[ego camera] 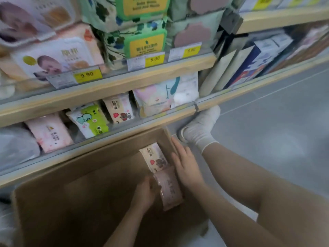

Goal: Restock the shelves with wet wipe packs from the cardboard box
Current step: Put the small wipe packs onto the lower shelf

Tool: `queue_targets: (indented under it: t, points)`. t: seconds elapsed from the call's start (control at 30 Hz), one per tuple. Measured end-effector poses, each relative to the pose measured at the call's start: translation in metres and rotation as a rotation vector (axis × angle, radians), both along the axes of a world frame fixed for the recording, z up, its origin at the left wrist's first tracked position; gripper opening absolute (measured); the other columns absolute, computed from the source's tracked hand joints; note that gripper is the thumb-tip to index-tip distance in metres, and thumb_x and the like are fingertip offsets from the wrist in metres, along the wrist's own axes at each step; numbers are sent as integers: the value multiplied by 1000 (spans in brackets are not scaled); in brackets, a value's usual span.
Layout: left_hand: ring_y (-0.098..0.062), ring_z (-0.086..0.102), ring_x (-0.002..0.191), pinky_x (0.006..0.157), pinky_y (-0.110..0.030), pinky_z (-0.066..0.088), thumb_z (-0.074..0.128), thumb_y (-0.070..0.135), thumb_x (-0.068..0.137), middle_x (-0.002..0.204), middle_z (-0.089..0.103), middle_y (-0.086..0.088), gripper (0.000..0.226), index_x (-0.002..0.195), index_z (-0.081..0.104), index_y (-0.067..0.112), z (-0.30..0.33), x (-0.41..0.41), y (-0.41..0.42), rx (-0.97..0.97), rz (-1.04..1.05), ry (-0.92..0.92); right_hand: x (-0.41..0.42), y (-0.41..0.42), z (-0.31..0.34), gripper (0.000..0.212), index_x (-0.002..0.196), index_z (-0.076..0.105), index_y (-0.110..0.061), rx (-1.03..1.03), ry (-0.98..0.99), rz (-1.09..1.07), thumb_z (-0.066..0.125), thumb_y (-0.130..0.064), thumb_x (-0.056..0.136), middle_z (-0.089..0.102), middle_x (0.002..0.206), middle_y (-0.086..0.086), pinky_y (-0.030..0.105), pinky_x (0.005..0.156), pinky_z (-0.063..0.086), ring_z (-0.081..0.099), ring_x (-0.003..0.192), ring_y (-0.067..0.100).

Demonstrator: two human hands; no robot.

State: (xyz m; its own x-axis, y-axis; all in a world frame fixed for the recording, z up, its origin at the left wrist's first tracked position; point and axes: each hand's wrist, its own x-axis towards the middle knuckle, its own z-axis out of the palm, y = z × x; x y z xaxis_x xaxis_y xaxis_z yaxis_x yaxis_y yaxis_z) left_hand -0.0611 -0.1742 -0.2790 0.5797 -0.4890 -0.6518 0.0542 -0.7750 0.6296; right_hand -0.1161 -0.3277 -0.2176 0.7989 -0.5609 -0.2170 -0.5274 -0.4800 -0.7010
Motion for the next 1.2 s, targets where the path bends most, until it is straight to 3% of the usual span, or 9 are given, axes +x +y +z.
queue_targets:
  t: [0.2,0.37,0.57,0.67,0.8,0.9,1.0,1.1,1.2]
  points:
    - [-31,58,111,94,-41,47,66,13,84,124,59,-15,47,125,45,7,-25,-18,-36,22,141,24,-3,-1,-4,45,138,18,-58,2,-45,-24,33,-39,99,46,122,-5,25,94,39,46,109,7]
    - [-31,61,103,81,-29,45,70,7,80,112,64,-18,40,116,56,-1,-35,-9,-33,88,256,192,-4,-3,-11,45,141,19,-52,22,-36,-25,31,-43,99,45,124,-4,22,90,35,45,108,6]
    - [-26,64,99,88,-40,52,77,21,75,107,67,-8,39,110,64,10,-37,7,18,108,289,283,-6,-1,-7,46,143,27,-42,-54,-35,-49,32,-46,97,41,132,-4,23,91,37,44,115,7]
    - [-26,62,100,83,-34,51,74,16,77,110,66,-8,38,113,63,10,-27,20,53,79,325,217,-7,1,0,48,141,35,-28,-231,-44,-17,41,-37,95,43,132,1,30,102,35,41,120,14]
    - [-26,62,95,85,-41,53,75,5,75,108,67,-15,33,106,64,8,-22,44,98,39,447,164,-8,19,4,46,133,43,-20,-616,-103,324,48,-28,88,50,130,3,42,115,17,39,125,17]
    - [-29,63,96,86,-46,53,71,-4,76,106,67,-18,31,102,62,8,-14,55,121,-4,566,174,-5,49,-11,53,137,40,-20,-483,-15,405,55,-25,86,47,133,3,43,106,36,42,123,19]
    - [-28,63,95,71,-39,55,68,-5,78,106,66,-13,33,105,60,10,-11,55,135,-38,645,230,-10,71,-45,60,145,26,-20,-218,269,113,46,-40,92,36,142,4,39,104,39,37,127,22]
    - [-26,62,93,65,-31,53,65,-8,80,104,64,-12,31,106,59,8,-14,57,140,-67,670,257,-18,75,-78,72,147,15,-17,-219,481,-51,27,-58,89,39,137,9,36,95,40,43,118,26]
    - [-27,61,96,65,-31,53,65,-7,80,104,63,-11,34,110,58,7,-22,55,144,-56,687,287,-20,72,-98,74,147,10,-23,-127,566,-170,48,-48,88,40,136,12,42,93,44,45,118,31]
